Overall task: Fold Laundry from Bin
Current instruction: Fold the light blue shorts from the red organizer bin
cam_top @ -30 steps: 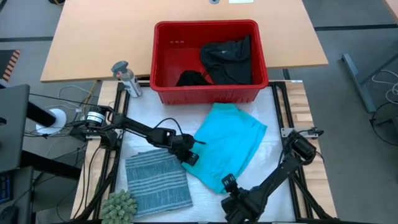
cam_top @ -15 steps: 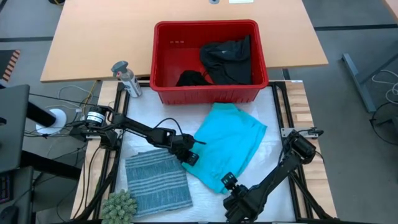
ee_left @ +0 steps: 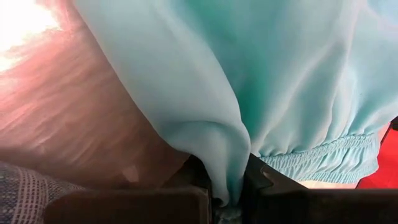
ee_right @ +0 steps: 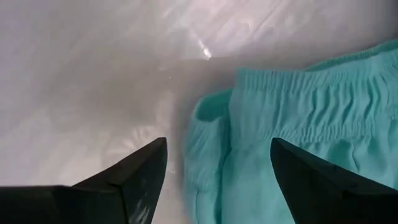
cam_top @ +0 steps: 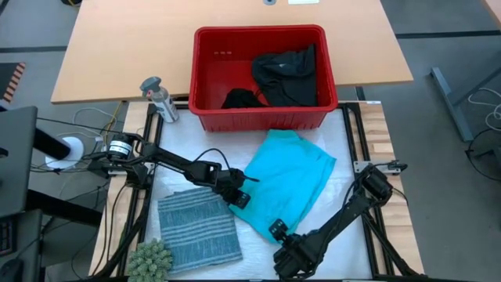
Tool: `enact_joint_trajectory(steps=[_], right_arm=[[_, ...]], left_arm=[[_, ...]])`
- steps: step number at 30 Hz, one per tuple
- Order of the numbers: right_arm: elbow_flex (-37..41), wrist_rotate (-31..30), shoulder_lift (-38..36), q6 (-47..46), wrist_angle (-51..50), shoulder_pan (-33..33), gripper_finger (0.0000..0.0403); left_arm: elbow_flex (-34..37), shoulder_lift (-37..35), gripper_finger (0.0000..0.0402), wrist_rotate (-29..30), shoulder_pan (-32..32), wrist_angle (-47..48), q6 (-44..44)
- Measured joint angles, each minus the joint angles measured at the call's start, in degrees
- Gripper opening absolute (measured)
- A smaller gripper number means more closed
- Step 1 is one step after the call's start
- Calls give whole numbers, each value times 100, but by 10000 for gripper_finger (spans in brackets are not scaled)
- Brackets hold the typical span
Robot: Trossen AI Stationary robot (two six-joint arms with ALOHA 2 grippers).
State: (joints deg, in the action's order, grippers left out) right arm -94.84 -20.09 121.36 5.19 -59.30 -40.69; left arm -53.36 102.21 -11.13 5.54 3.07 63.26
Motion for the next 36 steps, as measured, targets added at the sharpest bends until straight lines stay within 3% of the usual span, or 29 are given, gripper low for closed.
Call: enact_joint_trajectory(steps=[7,11,14,19,25,31,36], right_arm=[[539,78,-11,-209,518,193,310],[786,122,-46,-275,617,242,278],[831,163,-46,-663,609,285,213],[845,177,-46,-1699,461,462,40],[426,377,-8,-2611,-140,636,37],[-381,523,-13,-2959,-757,645,37],[-905,598,-18,-3365,-1066,606,37]], left_arm=[[-2,-2,15,99,-2,2,-8],[-4,-2,15,91,-2,-5,-8],[-4,-2,15,-39,-2,-22,-13],[-6,-2,15,-364,-5,-31,-156],[-7,-2,15,-964,-8,-67,-35],[-4,-20,15,-1616,0,-124,288],[-9,-239,15,-1705,-10,-152,321]])
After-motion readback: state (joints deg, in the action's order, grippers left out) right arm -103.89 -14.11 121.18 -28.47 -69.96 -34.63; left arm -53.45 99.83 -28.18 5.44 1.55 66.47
